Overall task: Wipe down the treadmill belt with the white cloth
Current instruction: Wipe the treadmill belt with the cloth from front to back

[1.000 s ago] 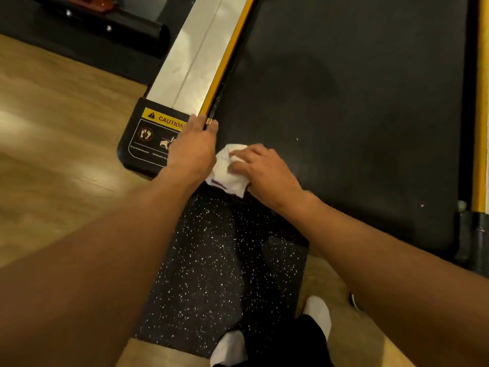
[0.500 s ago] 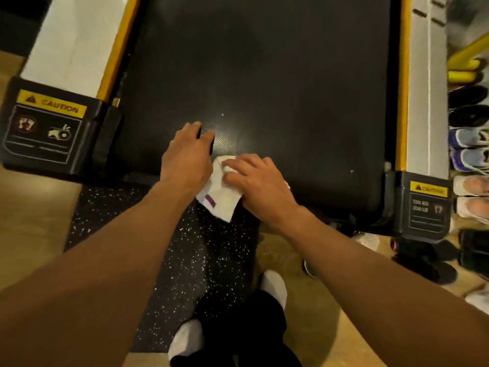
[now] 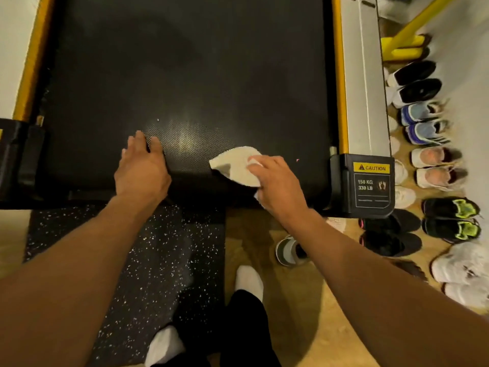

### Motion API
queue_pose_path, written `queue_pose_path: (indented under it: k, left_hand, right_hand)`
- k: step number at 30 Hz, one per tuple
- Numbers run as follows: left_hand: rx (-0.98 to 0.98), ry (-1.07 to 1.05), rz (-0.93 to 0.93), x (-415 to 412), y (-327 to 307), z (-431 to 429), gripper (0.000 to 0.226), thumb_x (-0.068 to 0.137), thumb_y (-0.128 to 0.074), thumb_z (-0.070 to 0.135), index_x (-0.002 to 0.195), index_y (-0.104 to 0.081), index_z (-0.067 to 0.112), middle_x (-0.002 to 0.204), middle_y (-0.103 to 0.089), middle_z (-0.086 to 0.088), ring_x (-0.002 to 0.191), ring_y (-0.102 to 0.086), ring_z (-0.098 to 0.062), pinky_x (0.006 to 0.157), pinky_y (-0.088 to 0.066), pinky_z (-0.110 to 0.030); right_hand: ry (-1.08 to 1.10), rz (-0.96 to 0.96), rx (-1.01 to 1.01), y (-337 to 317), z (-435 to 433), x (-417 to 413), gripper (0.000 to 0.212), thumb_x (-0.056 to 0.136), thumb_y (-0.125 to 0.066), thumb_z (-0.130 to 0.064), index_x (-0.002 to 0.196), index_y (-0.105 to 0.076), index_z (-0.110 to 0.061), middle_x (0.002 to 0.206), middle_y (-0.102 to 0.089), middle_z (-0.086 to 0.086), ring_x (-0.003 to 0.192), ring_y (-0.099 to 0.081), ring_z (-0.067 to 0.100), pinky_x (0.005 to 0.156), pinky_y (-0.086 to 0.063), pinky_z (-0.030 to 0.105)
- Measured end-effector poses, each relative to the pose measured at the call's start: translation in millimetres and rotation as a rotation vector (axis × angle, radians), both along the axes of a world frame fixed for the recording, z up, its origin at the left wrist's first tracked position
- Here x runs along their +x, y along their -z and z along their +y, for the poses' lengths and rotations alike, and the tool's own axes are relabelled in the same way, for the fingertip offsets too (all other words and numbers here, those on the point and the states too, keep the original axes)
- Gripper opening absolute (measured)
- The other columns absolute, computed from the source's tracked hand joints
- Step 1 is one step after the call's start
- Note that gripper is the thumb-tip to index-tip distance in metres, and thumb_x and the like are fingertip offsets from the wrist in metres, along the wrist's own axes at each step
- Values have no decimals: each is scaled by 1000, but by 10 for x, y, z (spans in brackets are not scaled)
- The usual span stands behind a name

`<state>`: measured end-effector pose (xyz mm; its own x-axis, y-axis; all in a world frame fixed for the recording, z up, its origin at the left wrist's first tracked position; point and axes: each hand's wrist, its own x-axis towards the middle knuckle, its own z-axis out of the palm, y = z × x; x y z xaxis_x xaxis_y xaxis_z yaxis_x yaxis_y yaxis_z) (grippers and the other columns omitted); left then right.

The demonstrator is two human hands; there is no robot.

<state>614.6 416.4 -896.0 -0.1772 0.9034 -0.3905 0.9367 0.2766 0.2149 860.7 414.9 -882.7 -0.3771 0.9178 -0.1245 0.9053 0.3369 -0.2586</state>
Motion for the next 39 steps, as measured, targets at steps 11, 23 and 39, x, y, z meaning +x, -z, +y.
queue_pose_path:
  k: [11,23,39]
  left_hand:
    - [21,-73,-25,320,34,-206,70,87,-52,6,149,-21,0,158,-10,-21,146,-11,-36,119,-17,-46]
    - [-60,79,-52,-6,-74,-190,72,90,-55,11,152,-17,11,161,-7,-10,145,-19,-32,112,-30,-49]
    - [181,-204,-127,-916,-82,-428,56,93,-46,4,147,-34,13,152,-34,-10,134,-41,-29,108,-37,-44]
  right_hand:
    - [728,207,71,28,90,599,32,89,-58,-9,122,-56,-12,122,-55,9,112,-51,25,87,-34,20]
    - [645,328,69,94,40,-38,39,82,-52,1,119,-59,-12,121,-54,11,106,-50,28,77,-26,11]
    - [392,255,55,281,830,-1810,48,76,-60,-9,123,-55,-14,134,-48,10,112,-48,32,85,-28,21]
